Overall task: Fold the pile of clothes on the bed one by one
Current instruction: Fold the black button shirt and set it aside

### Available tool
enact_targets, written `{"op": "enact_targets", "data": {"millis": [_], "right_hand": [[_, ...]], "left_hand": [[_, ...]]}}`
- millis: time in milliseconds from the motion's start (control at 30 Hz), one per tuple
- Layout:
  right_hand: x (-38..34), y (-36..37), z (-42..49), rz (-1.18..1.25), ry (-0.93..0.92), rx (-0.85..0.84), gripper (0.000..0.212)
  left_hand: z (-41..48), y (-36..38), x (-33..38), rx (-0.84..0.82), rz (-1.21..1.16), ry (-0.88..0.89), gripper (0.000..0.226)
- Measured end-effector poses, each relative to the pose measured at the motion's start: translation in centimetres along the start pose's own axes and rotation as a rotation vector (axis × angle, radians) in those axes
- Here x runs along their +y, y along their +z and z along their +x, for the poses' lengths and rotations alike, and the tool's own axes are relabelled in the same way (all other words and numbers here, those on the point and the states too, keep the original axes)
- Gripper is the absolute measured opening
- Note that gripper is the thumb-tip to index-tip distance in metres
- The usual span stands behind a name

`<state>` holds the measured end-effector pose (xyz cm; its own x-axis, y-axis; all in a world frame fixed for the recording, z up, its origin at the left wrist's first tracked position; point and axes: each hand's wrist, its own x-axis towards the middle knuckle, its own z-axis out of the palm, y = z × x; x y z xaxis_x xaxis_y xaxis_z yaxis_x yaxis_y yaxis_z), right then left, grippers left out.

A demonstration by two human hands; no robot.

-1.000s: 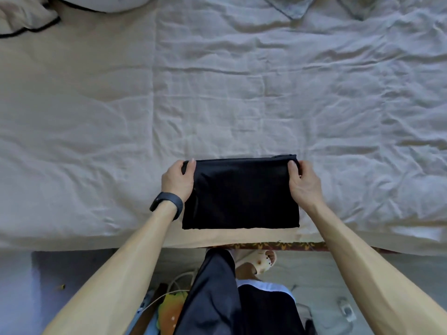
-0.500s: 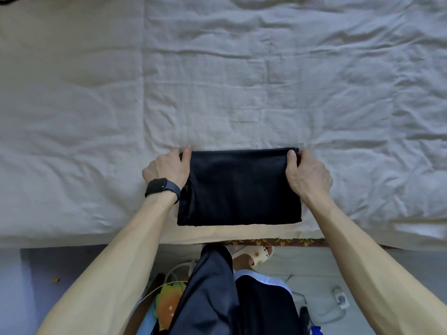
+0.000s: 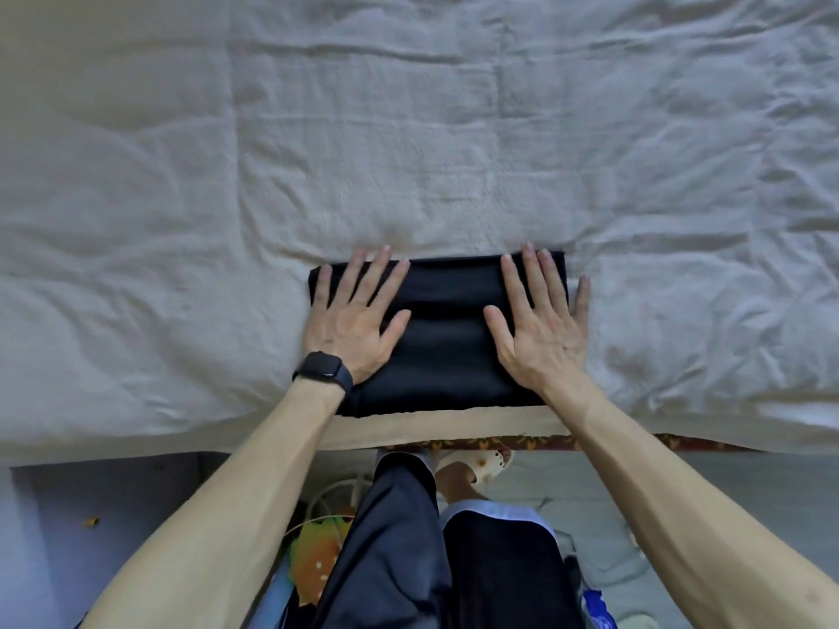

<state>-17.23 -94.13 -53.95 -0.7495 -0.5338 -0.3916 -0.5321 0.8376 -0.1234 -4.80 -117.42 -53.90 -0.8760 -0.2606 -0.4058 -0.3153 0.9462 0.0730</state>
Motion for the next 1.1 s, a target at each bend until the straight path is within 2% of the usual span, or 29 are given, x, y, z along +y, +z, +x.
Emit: {"op": "enact_targets", "data": {"millis": [167, 333, 433, 533, 633, 700, 767, 933, 1100], "right_hand": [[1.0, 0.5, 0.7, 0.042, 0.136, -0.067, 0.072], [0.3, -0.1, 0.6, 0.124, 0.232, -0.08, 0.077], [0.0, -2.6, -0.1, 0.296, 0.281, -0.018, 0.076], [0.6, -5.7, -1.0, 0.679, 0.438, 0.096, 0.068], [2.1, -7.3, -1.2, 0.91, 0.642, -0.078, 0.063], [3.1, -7.7, -0.9, 1.011, 0.669, -0.2, 0.061], [3.5, -8.0, -0.3, 1.057, 0.637, -0.261, 0.052], [2.9, -7.6, 0.9, 1.176, 0.569, -0.299, 0.027], [2.9, -7.3, 1.3, 1.254, 0.551, -0.269, 0.026]], "left_hand": [[0.0, 0.4, -1.6, -0.016, 0.03, -0.148, 0.066], [-1.1, 0.0, 0.3, 0.008, -0.115, -0.455, 0.072], [-2.5, -2.2, 2.2, 0.09, -0.355, -0.6, 0.074], [-4.3, -4.8, 2.8, 0.199, -0.712, -0.812, 0.072], [-4.9, -6.4, 2.2, 0.081, -1.128, -1.068, 0.055], [-4.8, -6.7, 1.9, -0.016, -1.175, -1.069, 0.049], [-4.2, -6.7, 1.3, -0.026, -1.191, -1.025, 0.046], [-2.5, -6.4, -0.1, -0.021, -1.353, -0.988, 0.014], [-1.5, -6.5, -1.0, 0.021, -1.337, -0.865, 0.03]]}}
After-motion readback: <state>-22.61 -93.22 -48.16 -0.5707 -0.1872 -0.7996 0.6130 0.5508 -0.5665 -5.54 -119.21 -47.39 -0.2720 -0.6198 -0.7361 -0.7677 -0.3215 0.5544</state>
